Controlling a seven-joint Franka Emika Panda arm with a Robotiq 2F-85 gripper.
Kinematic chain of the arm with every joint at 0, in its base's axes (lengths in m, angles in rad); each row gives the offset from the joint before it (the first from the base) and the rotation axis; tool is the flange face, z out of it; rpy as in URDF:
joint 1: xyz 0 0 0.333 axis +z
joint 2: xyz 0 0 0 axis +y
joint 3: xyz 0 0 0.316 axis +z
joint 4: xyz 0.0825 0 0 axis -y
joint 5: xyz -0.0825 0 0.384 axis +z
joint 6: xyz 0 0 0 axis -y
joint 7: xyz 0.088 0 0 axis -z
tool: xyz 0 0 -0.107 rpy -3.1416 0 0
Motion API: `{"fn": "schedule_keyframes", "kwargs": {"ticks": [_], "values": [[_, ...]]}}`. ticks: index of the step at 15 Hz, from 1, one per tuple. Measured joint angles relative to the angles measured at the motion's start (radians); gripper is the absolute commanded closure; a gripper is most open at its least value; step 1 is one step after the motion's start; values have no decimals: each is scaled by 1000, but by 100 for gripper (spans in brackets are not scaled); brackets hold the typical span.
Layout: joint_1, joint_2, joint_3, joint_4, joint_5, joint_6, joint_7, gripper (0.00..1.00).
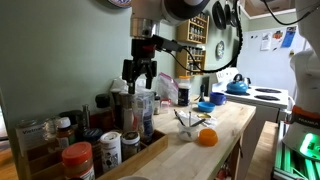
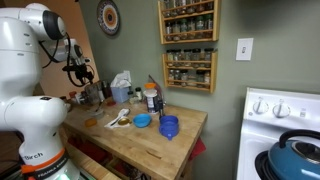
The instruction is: Put the upside down container on the right side of the counter.
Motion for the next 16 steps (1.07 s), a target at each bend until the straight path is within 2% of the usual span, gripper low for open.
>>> {"fn": "schedule_keyframes", "kwargs": {"ticks": [9,16], "values": [[9,1,-14,1,-13,-75,-3,0],[14,29,-20,3,-22,-22,-4,0]]}}
